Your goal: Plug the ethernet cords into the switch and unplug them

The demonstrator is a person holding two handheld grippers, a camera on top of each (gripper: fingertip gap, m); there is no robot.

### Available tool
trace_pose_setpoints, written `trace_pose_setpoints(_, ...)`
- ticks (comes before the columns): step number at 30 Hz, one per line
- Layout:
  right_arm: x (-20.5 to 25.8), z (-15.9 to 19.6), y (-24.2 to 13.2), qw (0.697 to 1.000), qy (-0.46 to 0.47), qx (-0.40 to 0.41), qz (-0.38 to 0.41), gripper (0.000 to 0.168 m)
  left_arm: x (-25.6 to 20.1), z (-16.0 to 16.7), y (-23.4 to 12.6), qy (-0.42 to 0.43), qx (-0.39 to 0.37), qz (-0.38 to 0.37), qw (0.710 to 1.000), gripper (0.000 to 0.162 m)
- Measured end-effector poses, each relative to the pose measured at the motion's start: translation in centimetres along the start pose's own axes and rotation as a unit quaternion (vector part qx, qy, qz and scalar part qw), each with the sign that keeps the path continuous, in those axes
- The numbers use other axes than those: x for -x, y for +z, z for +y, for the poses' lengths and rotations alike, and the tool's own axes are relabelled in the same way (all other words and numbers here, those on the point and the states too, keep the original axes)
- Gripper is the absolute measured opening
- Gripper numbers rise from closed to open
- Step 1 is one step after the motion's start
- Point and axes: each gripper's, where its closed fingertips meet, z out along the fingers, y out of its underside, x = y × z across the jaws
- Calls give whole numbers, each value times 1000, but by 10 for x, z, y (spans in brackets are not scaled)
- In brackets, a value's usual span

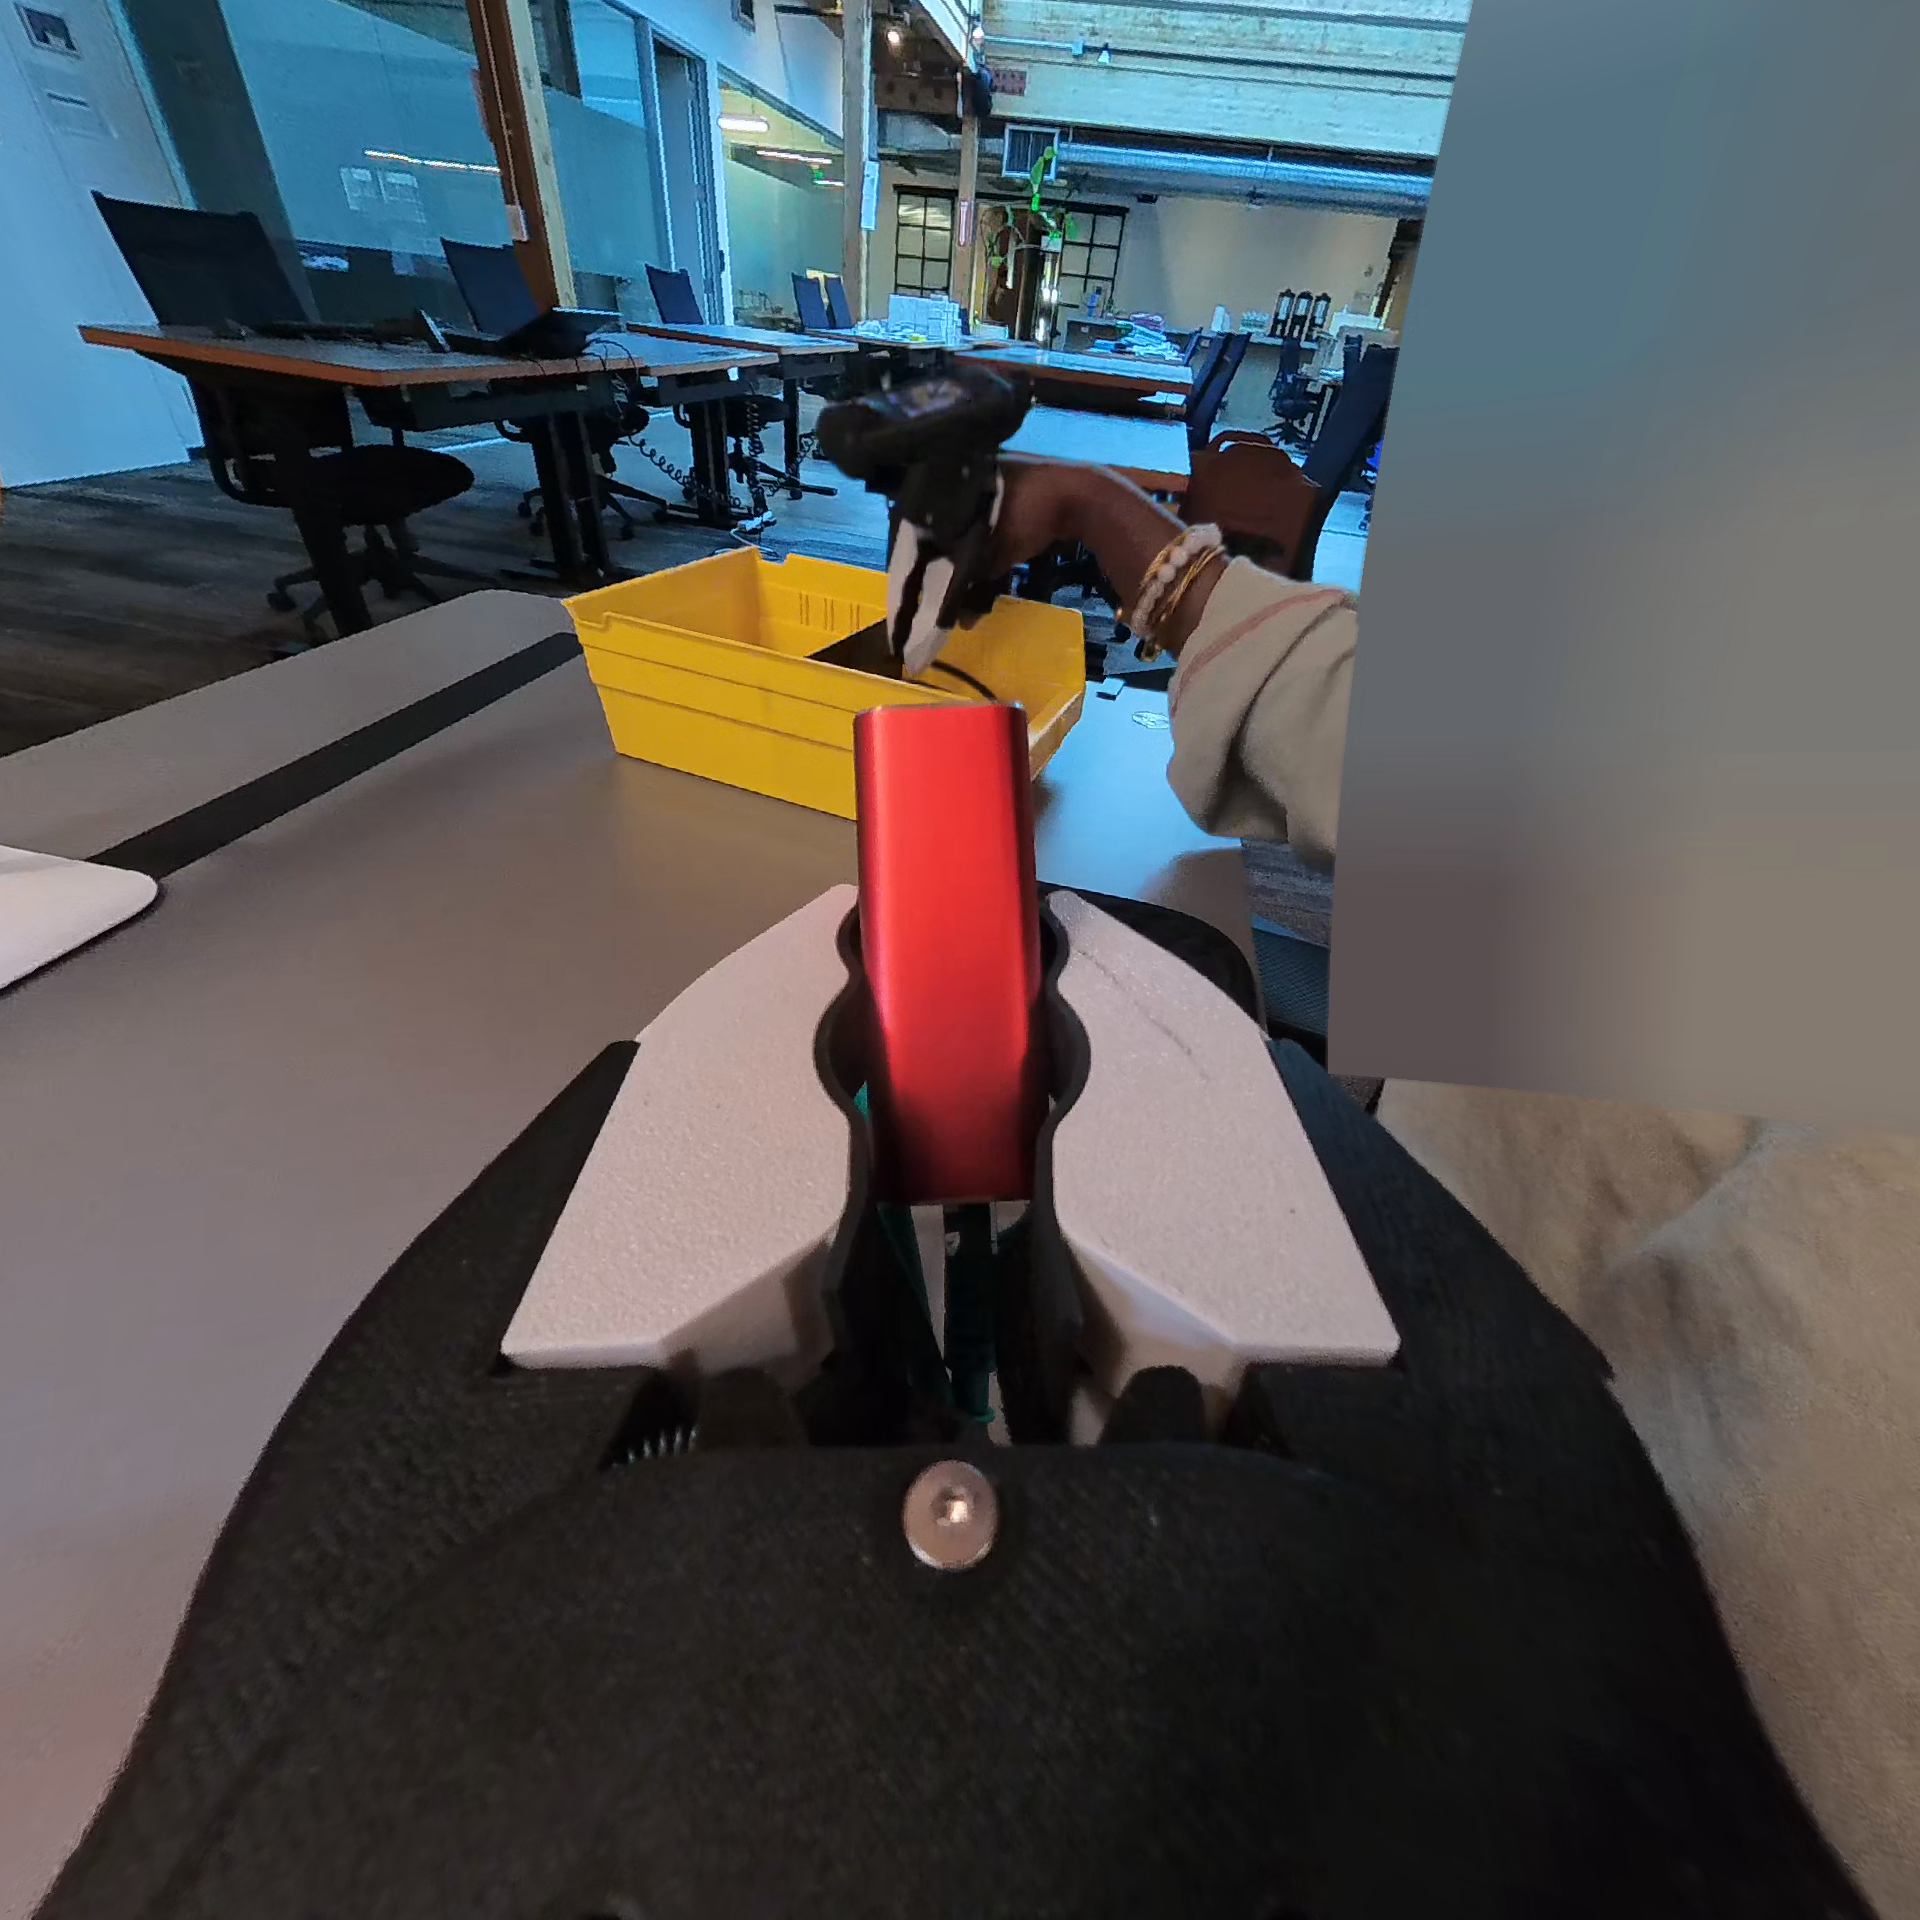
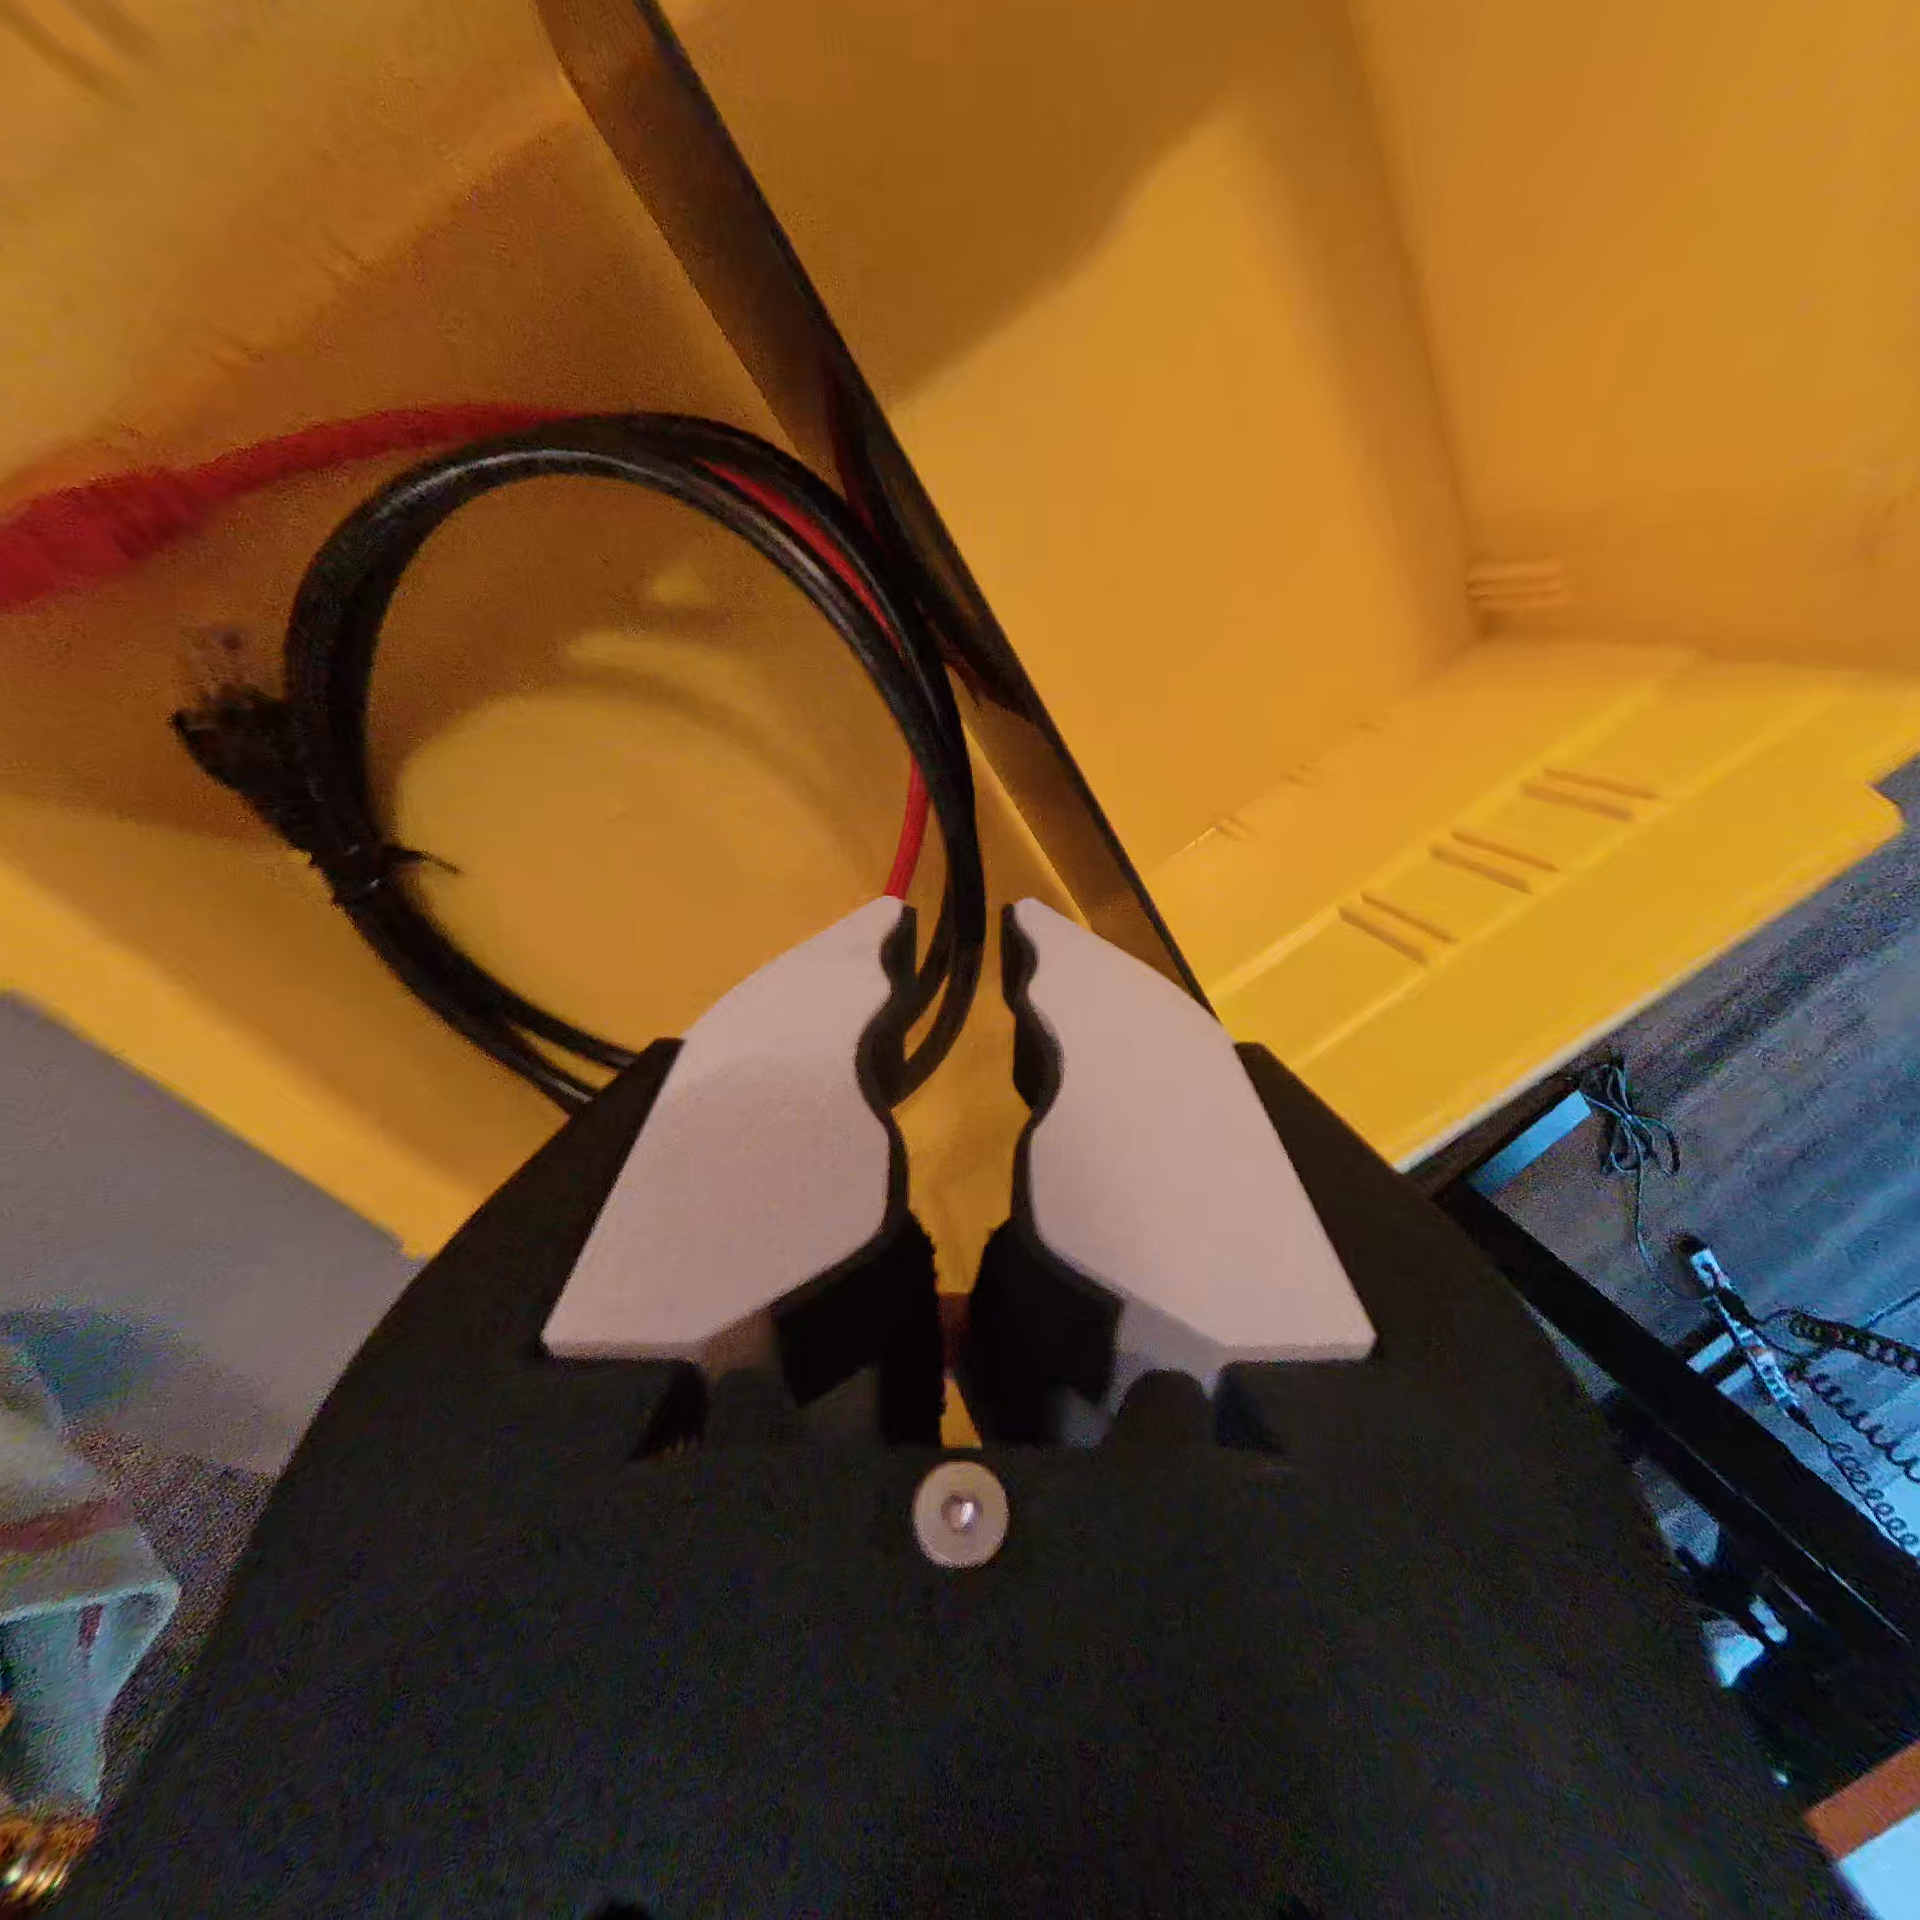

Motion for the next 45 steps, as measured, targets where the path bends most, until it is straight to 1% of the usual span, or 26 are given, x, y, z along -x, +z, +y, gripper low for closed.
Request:
trace_pose_setpoints(2,2,-3,10,1000,5,3,7,28,1,0,0,-2,0,-1,1000,28)
trace_pose_setpoints(3,1,-3,10,1000,10,2,20,31,1,0,0,-2,0,-2,1000,28)
trace_pose_setpoints(5,-1,-6,2,998,24,-14,51,41,3,0,0,-4,1,-7,1000,28)
trace_pose_setpoints(7,-3,-14,-16,993,51,-56,95,52,4,-1,-1,-8,-3,-7,1000,28)
trace_pose_setpoints(8,-4,-21,-29,987,66,-88,121,62,4,-1,-1,-12,-4,-5,1000,28)
trace_pose_setpoints(10,8,-43,-58,971,85,-172,146,75,6,-1,0,-18,-6,-5,1000,28)
trace_pose_setpoints(12,38,-82,-95,942,69,-296,140,85,6,-1,0,-18,-2,-4,1000,28)
trace_pose_setpoints(13,66,-108,-117,920,43,-373,110,85,5,0,0,-16,0,-3,1000,28)
trace_pose_setpoints(14,103,-134,-139,892,5,-448,63,84,5,0,1,-14,3,-2,1000,28)
trace_pose_setpoints(15,143,-157,-160,858,-38,-512,7,82,4,1,2,-13,6,0,1000,28)
trace_pose_setpoints(16,184,-175,-177,825,-82,-557,-48,77,3,1,3,-12,7,2,1000,28)
trace_pose_setpoints(17,223,-189,-188,799,-124,-580,-98,76,2,1,4,-10,9,5,1000,28)
trace_pose_setpoints(19,284,-212,-196,767,-185,-590,-171,74,0,2,5,-7,13,9,1000,28)
trace_pose_setpoints(21,328,-232,-193,751,-220,-577,-233,74,-2,3,6,-3,17,13,1000,28)
trace_pose_setpoints(23,351,-251,-186,748,-239,-560,-263,70,-4,4,7,5,23,17,1000,28)
trace_pose_setpoints(27,374,-272,-168,757,-289,-514,-281,52,-9,5,7,11,27,31,999,28)
trace_pose_setpoints(28,379,-273,-164,756,-305,-504,-285,36,-11,5,6,12,27,37,999,28)
trace_pose_setpoints(29,381,-274,-162,754,-312,-503,-285,34,-10,5,4,14,26,36,999,28)
trace_pose_setpoints(31,378,-276,-166,743,-298,-521,-298,28,-6,-5,-1,12,-11,22,1000,31)
trace_pose_setpoints(33,369,-279,-173,729,-257,-557,-304,27,6,-26,-14,1,-76,-23,997,47)
trace_pose_setpoints(34,362,-280,-176,721,-233,-580,-300,27,11,-38,-24,-4,-117,-45,992,48)
trace_pose_setpoints(36,345,-281,-184,700,-178,-627,-291,27,16,-58,-44,-22,-187,-80,979,49)
trace_pose_setpoints(37,337,-281,-189,688,-149,-651,-285,27,15,-62,-49,-32,-205,-88,974,49)
trace_pose_setpoints(39,320,-279,-200,658,-97,-695,-273,26,8,-58,-46,-59,-205,-75,974,49)
trace_pose_setpoints(42,304,-273,-218,604,-40,-747,-275,27,-10,-37,-14,-145,-172,-2,974,49)
trace_pose_setpoints(45,297,-268,-234,549,5,-787,-282,27,-19,-32,22,-218,-206,50,953,60)
